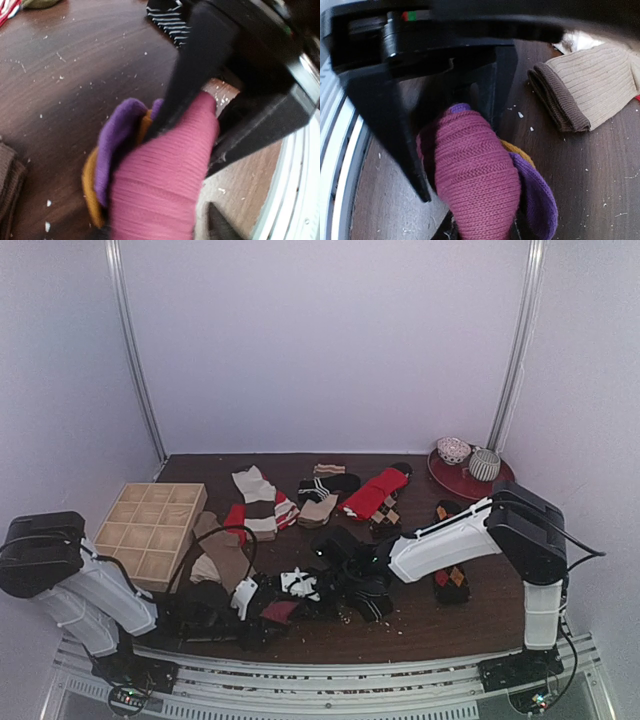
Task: Roll the socks
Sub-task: Roll a pair of socks at the center of the board.
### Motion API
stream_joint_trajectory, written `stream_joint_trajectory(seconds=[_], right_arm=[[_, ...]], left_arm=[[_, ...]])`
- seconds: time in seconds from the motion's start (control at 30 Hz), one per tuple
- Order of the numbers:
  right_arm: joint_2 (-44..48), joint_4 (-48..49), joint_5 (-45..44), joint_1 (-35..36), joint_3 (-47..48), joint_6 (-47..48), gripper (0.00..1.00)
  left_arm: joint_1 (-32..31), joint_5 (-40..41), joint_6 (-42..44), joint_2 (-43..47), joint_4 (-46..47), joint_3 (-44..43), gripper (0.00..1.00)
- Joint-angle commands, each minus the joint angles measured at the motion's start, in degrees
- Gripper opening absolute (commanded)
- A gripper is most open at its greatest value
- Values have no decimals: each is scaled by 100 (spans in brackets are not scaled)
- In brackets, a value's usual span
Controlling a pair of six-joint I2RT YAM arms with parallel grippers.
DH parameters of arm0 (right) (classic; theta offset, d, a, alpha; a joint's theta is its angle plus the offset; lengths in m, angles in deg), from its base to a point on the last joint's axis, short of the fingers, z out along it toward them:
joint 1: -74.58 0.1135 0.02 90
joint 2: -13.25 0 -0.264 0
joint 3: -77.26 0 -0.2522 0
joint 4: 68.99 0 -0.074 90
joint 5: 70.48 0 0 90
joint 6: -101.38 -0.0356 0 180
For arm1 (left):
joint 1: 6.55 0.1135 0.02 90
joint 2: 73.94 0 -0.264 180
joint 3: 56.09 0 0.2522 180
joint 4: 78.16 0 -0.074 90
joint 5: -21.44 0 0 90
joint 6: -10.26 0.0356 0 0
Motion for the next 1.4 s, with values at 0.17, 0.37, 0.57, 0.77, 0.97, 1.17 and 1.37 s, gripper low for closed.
stream_joint_trajectory(seconds=[0.17, 0.37, 0.57, 0.77, 0.97, 1.17, 1.37], right_arm=[[-958, -2141, 341, -179, 325, -2042, 17], [-1268, -2223, 608, -335, 255, -2636, 16], [-1454, -2366, 513, -465, 306, -2769, 16], [-1519, -2533, 528, -513, 333, -2665, 16], [-1598, -2693, 478, -552, 365, -2514, 16], [-1616, -2794, 471, -573, 396, -2430, 16], [-1652, -2871, 424, -589, 422, -2374, 16]], left_arm=[[-84, 801, 1200, 1264, -2253, -377, 88], [-235, 1150, 2175, 1946, -1212, 32, 85], [-306, 833, 2798, 1921, -686, 142, 78], [-306, 810, 2868, 1509, -393, 198, 77], [-306, 1079, 2842, 1037, 38, 325, 77], [-298, 1178, 2898, 731, 165, 284, 67], [-289, 1247, 2783, 289, 161, 184, 61]])
